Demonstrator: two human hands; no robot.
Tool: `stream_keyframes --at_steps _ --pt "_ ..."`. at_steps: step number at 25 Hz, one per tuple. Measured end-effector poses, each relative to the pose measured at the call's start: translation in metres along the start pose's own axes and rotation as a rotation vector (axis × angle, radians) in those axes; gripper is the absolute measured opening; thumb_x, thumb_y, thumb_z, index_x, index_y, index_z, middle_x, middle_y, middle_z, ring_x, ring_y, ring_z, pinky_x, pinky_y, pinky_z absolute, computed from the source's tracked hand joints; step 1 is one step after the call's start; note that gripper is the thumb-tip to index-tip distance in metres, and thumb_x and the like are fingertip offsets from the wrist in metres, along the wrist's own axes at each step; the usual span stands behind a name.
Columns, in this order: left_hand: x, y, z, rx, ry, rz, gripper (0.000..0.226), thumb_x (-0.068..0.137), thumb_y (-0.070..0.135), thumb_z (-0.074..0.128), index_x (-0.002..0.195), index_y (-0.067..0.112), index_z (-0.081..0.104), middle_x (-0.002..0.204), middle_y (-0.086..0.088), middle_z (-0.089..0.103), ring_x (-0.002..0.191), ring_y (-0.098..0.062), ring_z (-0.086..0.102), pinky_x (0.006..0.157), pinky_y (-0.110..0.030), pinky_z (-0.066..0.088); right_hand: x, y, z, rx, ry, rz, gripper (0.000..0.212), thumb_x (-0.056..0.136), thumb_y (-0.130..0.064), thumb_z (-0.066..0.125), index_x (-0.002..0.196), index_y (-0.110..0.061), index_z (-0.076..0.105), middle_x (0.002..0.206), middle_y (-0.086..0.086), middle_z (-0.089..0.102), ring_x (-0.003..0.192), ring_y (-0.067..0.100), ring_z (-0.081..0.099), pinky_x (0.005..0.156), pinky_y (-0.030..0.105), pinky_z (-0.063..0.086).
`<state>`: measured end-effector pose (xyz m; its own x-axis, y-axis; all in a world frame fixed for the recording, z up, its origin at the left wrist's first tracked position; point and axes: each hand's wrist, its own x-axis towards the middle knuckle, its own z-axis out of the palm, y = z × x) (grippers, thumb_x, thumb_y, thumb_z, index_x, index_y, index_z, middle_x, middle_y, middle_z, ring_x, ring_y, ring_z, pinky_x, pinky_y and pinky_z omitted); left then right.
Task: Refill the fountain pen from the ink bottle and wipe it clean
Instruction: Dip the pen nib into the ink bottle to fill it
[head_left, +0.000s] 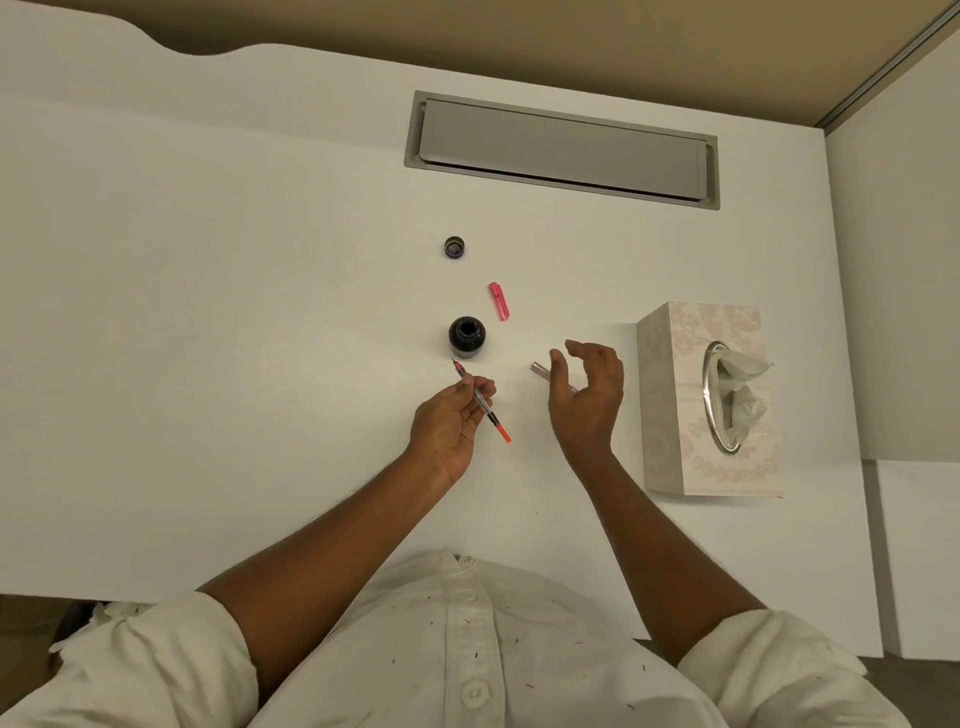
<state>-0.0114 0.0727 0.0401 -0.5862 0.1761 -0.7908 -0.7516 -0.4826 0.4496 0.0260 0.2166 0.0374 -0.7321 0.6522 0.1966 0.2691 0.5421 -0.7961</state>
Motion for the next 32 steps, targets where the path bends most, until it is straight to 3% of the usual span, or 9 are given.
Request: stream_keyframes --at_steps 5,8,10,13,17,23,25,28,32 --pt "0.000 0.011 0.024 -0.059 -0.066 0.011 0.020 0.094 0.014 0.050 0.087 0.003 0.065 0.086 -0.008 0.069 0.088 -0.019 0.066 0.089 -0.029 0.051 -0.014 -0.039 -0.003 0.143 -0.256 0.192 0.024 0.089 -0.030 0.063 0.108 -0.016 0.063 0.100 -0.003 0.063 0.089 -0.001 0.060 0.070 0.011 0.048" --pt "0.001 0.018 0.034 -0.096 -0.101 -0.008 0.020 0.094 0.015 0.050 0.091 0.003 0.064 0.091 -0.008 0.068 0.091 -0.017 0.064 0.089 -0.027 0.049 -0.017 -0.047 -0.005 0.142 -0.403 0.312 0.034 0.085 -0.034 0.067 0.114 -0.019 0.059 0.098 -0.008 0.065 0.083 -0.009 0.060 0.065 0.002 0.045" --pt "0.002 0.019 0.039 -0.103 -0.110 -0.030 0.019 0.095 0.016 0.049 0.094 0.003 0.063 0.093 -0.008 0.067 0.096 -0.018 0.063 0.084 -0.025 0.048 -0.015 -0.050 -0.007 0.152 -0.433 0.356 0.031 0.083 -0.031 0.070 0.111 -0.019 0.061 0.093 -0.009 0.067 0.081 -0.001 0.065 0.068 0.008 0.050" --pt "0.004 0.021 0.042 -0.125 -0.109 -0.064 0.021 0.094 0.017 0.050 0.101 0.001 0.062 0.095 -0.009 0.067 0.102 -0.021 0.062 0.081 -0.025 0.048 -0.013 -0.056 -0.003 0.181 -0.397 0.389 0.012 0.083 -0.019 0.070 0.095 -0.020 0.069 0.085 -0.003 0.071 0.078 0.016 0.069 0.077 0.030 0.057" --pt "0.005 0.024 0.042 -0.122 -0.162 -0.100 0.031 0.093 0.018 0.052 0.114 -0.004 0.058 0.102 -0.013 0.067 0.108 -0.024 0.062 0.085 -0.027 0.052 -0.013 -0.061 0.000 0.198 -0.327 0.406 0.007 0.084 -0.019 0.069 0.085 -0.025 0.070 0.079 -0.001 0.072 0.075 0.017 0.068 0.075 0.033 0.057" --pt "0.002 0.033 0.035 0.012 -0.238 -0.132 0.025 0.086 0.020 0.063 0.099 -0.001 0.064 0.098 -0.015 0.066 0.094 -0.023 0.063 0.089 -0.029 0.052 -0.012 -0.064 0.003 0.202 -0.236 0.470 0.018 0.084 -0.014 0.069 0.080 -0.032 0.070 0.076 -0.003 0.072 0.071 0.023 0.069 0.068 0.036 0.058" --pt "0.000 0.033 0.023 0.203 -0.211 -0.067 0.017 0.085 0.017 0.065 0.092 0.002 0.067 0.096 -0.014 0.068 0.094 -0.024 0.064 0.088 -0.031 0.052 -0.011 -0.064 0.002 0.193 -0.226 0.489 0.019 0.084 -0.015 0.069 0.076 -0.032 0.069 0.072 -0.004 0.072 0.071 0.020 0.069 0.069 0.035 0.058" --pt "0.000 0.041 0.000 0.513 0.057 0.168 0.007 0.080 0.007 0.064 0.079 0.011 0.069 0.084 -0.007 0.069 0.080 -0.021 0.063 0.077 -0.031 0.052 -0.008 -0.063 0.001 0.124 -0.238 0.466 0.022 0.084 -0.015 0.068 0.072 -0.034 0.067 0.069 -0.007 0.070 0.071 0.019 0.069 0.069 0.032 0.057" --pt "0.008 0.062 -0.020 0.639 0.241 0.437 0.008 0.081 0.012 0.065 0.078 0.017 0.070 0.079 0.006 0.068 0.074 -0.010 0.060 0.070 -0.020 0.046 -0.005 -0.065 0.003 0.008 -0.259 0.357 0.008 0.084 -0.014 0.067 0.082 -0.019 0.072 0.069 -0.009 0.068 0.066 0.008 0.065 0.061 0.010 0.048"
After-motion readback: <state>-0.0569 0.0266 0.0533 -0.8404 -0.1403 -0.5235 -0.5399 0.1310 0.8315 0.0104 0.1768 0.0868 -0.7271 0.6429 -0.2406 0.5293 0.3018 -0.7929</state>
